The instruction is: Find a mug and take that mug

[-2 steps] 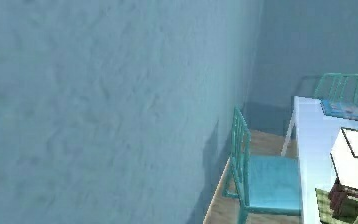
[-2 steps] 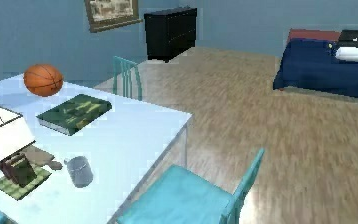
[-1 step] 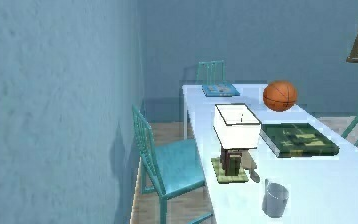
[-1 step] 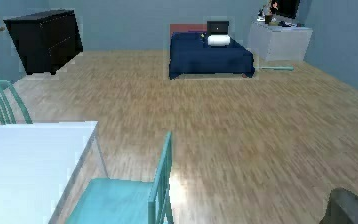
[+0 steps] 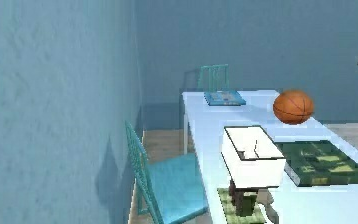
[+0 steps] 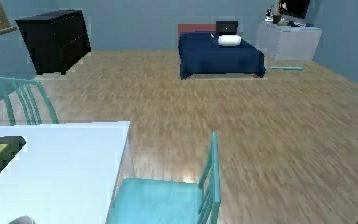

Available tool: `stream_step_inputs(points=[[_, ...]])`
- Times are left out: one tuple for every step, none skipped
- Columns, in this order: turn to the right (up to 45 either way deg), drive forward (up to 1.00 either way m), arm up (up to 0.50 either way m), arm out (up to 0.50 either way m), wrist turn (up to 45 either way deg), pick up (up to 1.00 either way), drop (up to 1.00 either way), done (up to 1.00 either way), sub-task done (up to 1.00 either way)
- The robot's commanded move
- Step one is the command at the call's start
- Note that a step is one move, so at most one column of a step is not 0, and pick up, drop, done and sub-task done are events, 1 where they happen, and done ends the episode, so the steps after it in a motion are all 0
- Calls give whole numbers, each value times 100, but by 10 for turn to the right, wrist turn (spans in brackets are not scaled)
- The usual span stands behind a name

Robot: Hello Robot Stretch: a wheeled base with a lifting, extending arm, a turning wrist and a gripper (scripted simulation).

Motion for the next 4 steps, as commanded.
stream_step_inputs(points=[[-390, 0, 0, 0, 0, 0, 0, 0, 0], [0, 0, 50, 0, 0, 0, 0, 0, 0], [0, 0, 32, 0, 0, 0, 0, 0, 0], [0, 0, 0, 18, 0, 0, 0, 0, 0]])
